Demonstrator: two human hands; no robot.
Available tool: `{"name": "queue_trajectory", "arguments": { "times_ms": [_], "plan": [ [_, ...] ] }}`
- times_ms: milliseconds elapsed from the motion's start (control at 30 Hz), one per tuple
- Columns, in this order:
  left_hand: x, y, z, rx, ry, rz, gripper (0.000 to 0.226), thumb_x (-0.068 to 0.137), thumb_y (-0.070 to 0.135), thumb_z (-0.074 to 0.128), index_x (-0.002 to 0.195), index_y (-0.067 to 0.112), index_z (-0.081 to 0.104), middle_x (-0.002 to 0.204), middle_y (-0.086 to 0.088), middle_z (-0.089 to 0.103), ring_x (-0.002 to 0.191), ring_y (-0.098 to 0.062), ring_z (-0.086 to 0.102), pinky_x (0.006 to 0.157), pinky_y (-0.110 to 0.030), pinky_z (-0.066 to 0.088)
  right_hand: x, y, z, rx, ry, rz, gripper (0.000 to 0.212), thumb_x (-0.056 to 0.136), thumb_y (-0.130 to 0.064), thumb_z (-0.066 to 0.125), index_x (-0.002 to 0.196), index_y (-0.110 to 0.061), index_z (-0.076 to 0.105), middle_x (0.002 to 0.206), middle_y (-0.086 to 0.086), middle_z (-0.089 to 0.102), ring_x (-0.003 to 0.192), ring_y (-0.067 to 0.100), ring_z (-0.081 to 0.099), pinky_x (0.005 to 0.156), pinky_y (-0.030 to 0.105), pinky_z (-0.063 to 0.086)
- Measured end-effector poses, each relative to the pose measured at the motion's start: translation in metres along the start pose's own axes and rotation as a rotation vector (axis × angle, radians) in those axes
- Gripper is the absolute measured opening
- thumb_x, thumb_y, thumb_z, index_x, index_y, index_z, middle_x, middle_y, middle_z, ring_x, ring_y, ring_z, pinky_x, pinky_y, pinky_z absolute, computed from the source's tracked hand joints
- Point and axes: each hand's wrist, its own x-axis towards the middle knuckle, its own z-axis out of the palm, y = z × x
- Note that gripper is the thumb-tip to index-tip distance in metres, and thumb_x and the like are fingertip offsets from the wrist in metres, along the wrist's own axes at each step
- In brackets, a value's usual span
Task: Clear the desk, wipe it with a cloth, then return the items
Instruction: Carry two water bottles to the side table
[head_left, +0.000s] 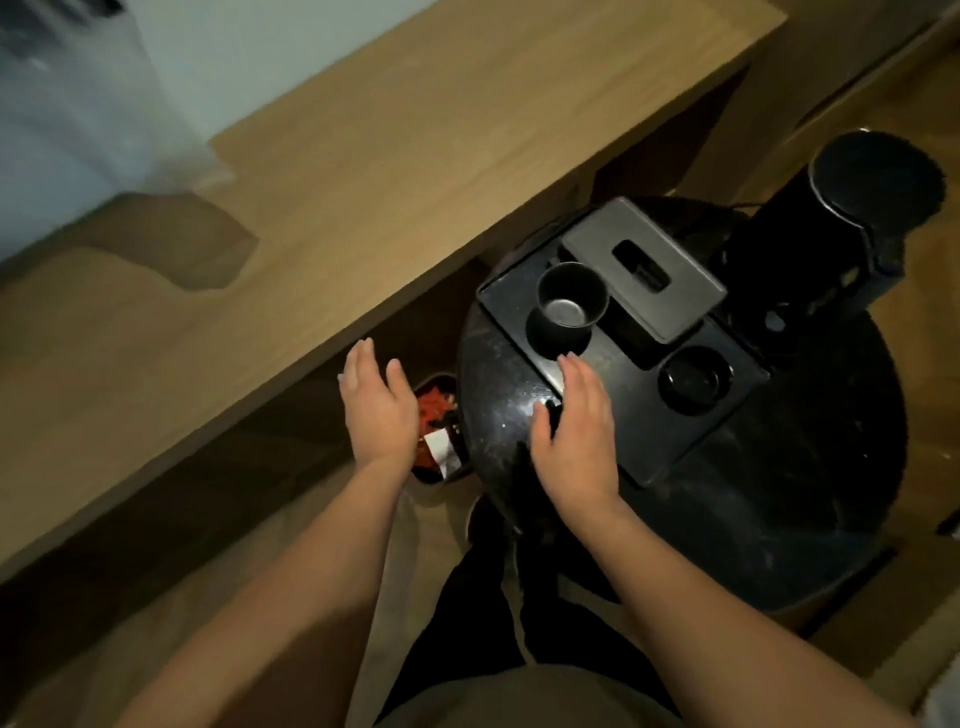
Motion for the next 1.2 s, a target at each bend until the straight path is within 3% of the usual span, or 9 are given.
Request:
{"name": "queue_trajectory", "arguments": {
  "times_ms": [233,467,600,800,967,1100,1200],
  "plan": [
    [-0.043,-0.077,-0.102,0.087,0.215,-0.008,0.051,0.108,0.028,0.039,0.156,0.011,0.03,0.163,-0.007,0.028,0.154,-0.017,0.015,0.127,-0.04,0.01,-0.023,-0.085,0.042,-0.119,-0.286,-0.426,0.056,0.101,-0.026,0.047,0.153,-0.013,0.028,0.159,0.003,0.029,0.15,0.015,0.017,0.124,0.034,0.007],
    [-0.119,-0.207,-0.201,0.109,0.503,-0.326,0.051,0.109,0.027,0.038,0.155,0.008,0.031,0.163,-0.009,0.028,0.154,-0.021,0.015,0.127,-0.04,0.008,-0.105,-0.19,0.115,-0.177,-0.502,-0.811,0.059,0.1,-0.027,0.052,0.153,-0.014,0.029,0.159,0.003,0.029,0.15,0.016,0.017,0.123,0.033,0.007],
    [-0.186,-0.276,-0.25,0.116,0.654,-0.466,0.05,0.109,0.028,0.036,0.155,0.007,0.031,0.163,-0.009,0.027,0.154,-0.021,0.013,0.126,-0.036,0.002,-0.184,-0.241,0.157,-0.151,-0.645,-0.954,0.06,0.099,-0.026,0.054,0.152,-0.017,0.029,0.16,0.001,0.027,0.151,0.016,0.015,0.123,0.034,0.009],
    [-0.288,-0.357,-0.301,0.111,0.866,-0.672,0.049,0.108,0.024,0.039,0.153,0.006,0.033,0.161,-0.011,0.03,0.154,-0.024,0.015,0.127,-0.042,0.005,-0.311,-0.295,0.197,-0.128,-0.853,-1.25,0.059,0.1,-0.025,0.051,0.153,-0.017,0.027,0.16,0.003,0.027,0.151,0.016,0.014,0.124,0.039,0.015],
    [-0.371,-0.401,-0.329,0.249,0.933,-0.813,0.049,0.106,0.026,0.039,0.15,0.003,0.04,0.158,-0.014,0.036,0.152,-0.028,0.023,0.126,-0.043,0.009,-0.413,-0.319,0.216,-0.094,-0.969,-1.442,0.057,0.101,-0.025,0.046,0.153,-0.016,0.026,0.16,0.003,0.025,0.151,0.016,0.015,0.123,0.036,0.01],
    [-0.425,-0.422,-0.348,0.378,0.937,-0.921,0.048,0.107,0.026,0.04,0.15,0.004,0.04,0.158,-0.015,0.036,0.152,-0.028,0.023,0.126,-0.046,0.014,-0.481,-0.334,0.224,-0.048,-1.034,-1.624,0.055,0.097,-0.023,0.051,0.149,-0.011,0.036,0.155,0.009,0.036,0.147,0.022,0.026,0.122,0.044,0.022],
    [-0.449,-0.434,-0.369,0.404,0.943,-0.998,0.05,0.108,0.029,0.035,0.153,0.006,0.036,0.16,-0.013,0.033,0.153,-0.027,0.019,0.126,-0.046,0.013,-0.52,-0.356,0.23,-0.046,-1.089,-1.72,0.056,0.099,-0.026,0.049,0.151,-0.014,0.033,0.157,0.007,0.033,0.149,0.021,0.023,0.121,0.045,0.024]
  ]
}}
